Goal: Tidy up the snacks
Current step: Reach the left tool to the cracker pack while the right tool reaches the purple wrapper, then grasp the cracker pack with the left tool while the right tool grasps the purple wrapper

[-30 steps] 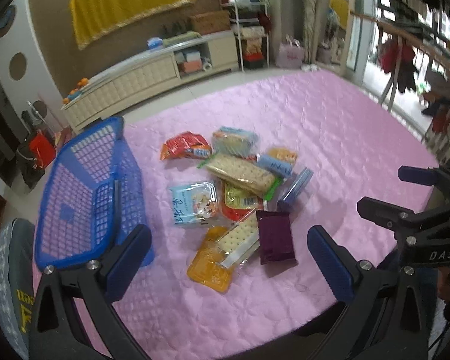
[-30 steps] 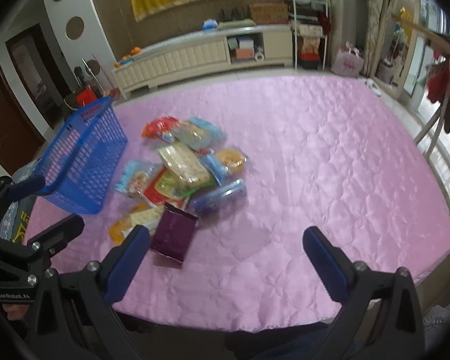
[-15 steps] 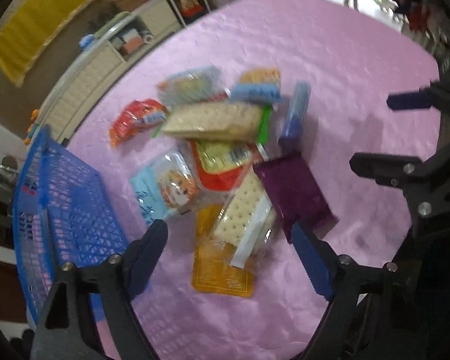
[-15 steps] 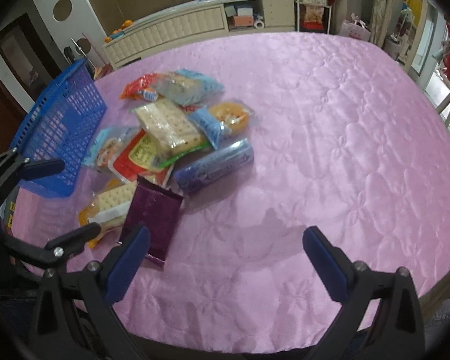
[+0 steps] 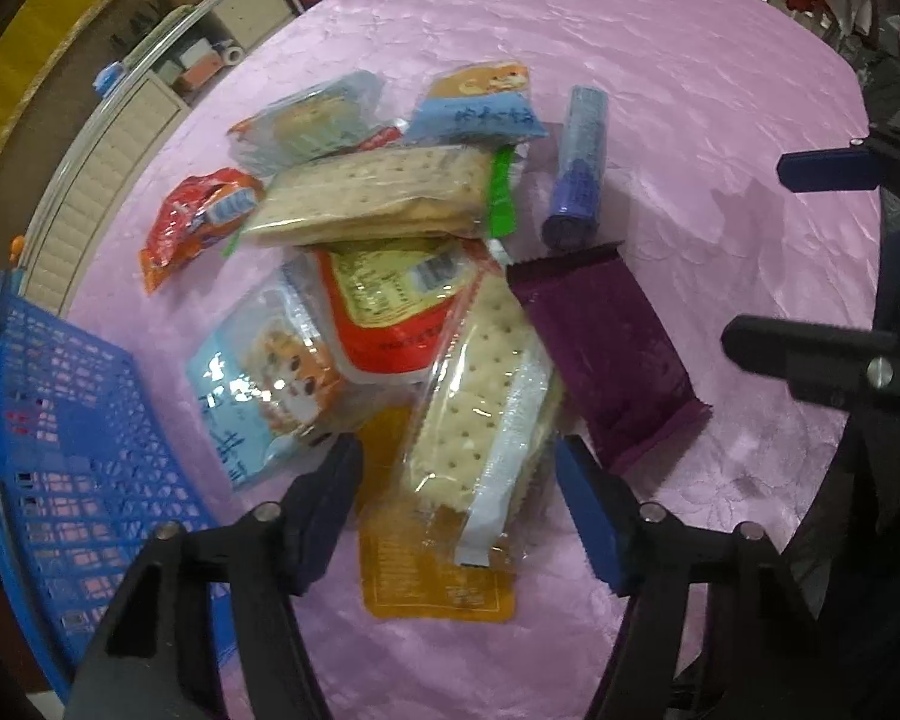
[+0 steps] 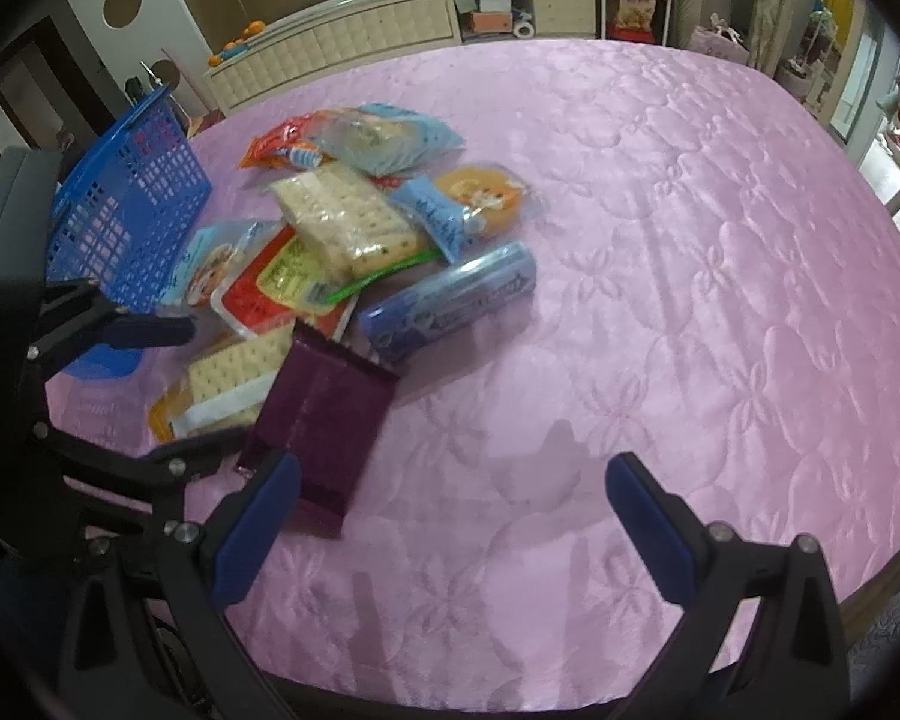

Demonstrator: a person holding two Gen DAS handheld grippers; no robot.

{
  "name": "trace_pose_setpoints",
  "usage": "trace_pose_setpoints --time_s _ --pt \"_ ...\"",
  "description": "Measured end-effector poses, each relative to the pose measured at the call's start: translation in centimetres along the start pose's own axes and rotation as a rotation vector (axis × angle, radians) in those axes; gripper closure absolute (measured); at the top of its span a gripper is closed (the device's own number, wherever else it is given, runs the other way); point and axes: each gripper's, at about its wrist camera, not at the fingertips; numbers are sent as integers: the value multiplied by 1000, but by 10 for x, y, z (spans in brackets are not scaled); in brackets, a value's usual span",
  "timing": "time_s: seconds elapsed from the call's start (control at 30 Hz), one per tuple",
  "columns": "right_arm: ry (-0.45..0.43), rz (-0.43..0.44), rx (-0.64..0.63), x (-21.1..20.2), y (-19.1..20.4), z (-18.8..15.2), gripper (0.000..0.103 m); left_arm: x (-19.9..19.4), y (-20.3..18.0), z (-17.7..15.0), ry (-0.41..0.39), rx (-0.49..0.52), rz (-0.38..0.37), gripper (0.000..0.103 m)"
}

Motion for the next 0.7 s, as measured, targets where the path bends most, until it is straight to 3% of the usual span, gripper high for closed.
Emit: trace_pose_setpoints --time_s 0.17,0.2,0.27,0.5,0.7 --pt "19 6 9 1 0 -3 0 12 -4 -1 18 35 -15 38" --pt "18 3 9 0 0 -3 0 11 -3 -2 13 26 -23 47" --pt "19 -2 13 -2 -1 -2 0 9 1 -1 2 -11 -42 54" --pt "52 46 70 -2 -5 -2 0 -17 8 -13 -90 -93 -39 58" --pt "95 83 150 6 1 3 0 -37 23 -25 -166 -173 13 58"
Point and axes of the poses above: each gripper's, at about its wrist camera, not at the fingertips, and x roughly the way its jaws point, y to its left, z to its top, and after that the axes turned 5 degrees about -z, right-handed
